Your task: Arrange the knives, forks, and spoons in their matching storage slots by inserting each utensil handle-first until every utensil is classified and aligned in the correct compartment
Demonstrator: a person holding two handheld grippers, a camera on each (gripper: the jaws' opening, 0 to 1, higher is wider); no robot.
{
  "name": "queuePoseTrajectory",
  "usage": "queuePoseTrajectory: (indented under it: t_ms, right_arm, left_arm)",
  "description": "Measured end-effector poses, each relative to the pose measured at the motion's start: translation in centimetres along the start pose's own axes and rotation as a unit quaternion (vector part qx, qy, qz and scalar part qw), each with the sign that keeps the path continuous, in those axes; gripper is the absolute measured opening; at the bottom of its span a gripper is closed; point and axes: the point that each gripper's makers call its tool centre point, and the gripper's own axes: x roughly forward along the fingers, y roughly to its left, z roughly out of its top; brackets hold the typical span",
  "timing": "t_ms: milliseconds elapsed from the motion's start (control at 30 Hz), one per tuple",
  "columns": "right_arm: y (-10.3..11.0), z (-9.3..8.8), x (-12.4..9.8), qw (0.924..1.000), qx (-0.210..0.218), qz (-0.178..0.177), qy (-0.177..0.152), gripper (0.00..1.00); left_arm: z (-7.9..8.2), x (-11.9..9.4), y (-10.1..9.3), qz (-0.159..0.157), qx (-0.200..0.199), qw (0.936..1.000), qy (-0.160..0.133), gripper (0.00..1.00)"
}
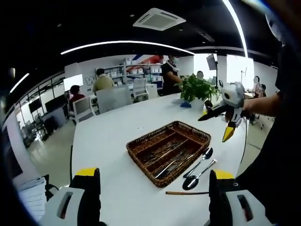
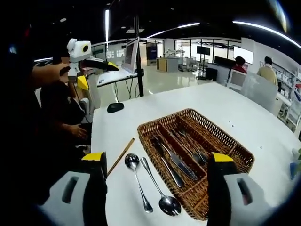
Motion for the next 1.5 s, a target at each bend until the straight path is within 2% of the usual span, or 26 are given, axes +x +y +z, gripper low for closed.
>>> queuePoseTrajectory:
  t_ms: [233, 500, 700, 833, 967, 1067, 1133, 1500]
  right_arm:
    - [1.0, -1.1, 1.3, 0.9997, -0.007, 0.022, 0.001, 0.78]
    - [2.3, -3.9, 3.7, 0.9981, -0.034, 0.047, 0.020, 0.68]
    - [2.9, -5.6, 5.0, 0.9971, -0.037, 0.058, 0.031, 0.60]
    - [3.0, -6.0, 5.6, 0.9970, -0.035, 0.061, 0.034, 0.54]
    - [3.7, -6.8, 6.1, 0.9949, -0.054, 0.075, 0.040, 0.50]
    - [3.8, -7.3, 6.6, 0.9944, -0.061, 0.079, 0.035, 0.43]
    - [3.8, -8.0, 7.1, 0.9945, -0.050, 0.084, 0.038, 0.42]
    - [4.7, -9.8, 9.1, 0.9924, -0.048, 0.100, 0.053, 0.35]
  left_arm:
    - [-0.9, -0.6, 0.4, 0.005, 0.003, 1.0000, 0.007, 1.00]
    - [-1.5, -0.7, 0.4, 0.010, -0.002, 0.9999, 0.013, 1.00]
    - [-1.4, -0.9, 0.4, 0.010, -0.002, 0.9999, 0.009, 1.00]
    - [-1.6, -1.1, 0.6, 0.014, -0.002, 0.9998, 0.011, 1.00]
    - [-1.7, -1.1, 0.5, 0.015, -0.003, 0.9998, 0.014, 1.00]
    - [-1.8, -1.0, 0.4, 0.013, -0.002, 0.9998, 0.014, 1.00]
    - [-1.7, -1.0, 0.4, 0.014, -0.002, 0.9998, 0.014, 1.00]
    - [-1.7, -1.3, 0.1, 0.011, 0.000, 0.9998, 0.016, 1.00]
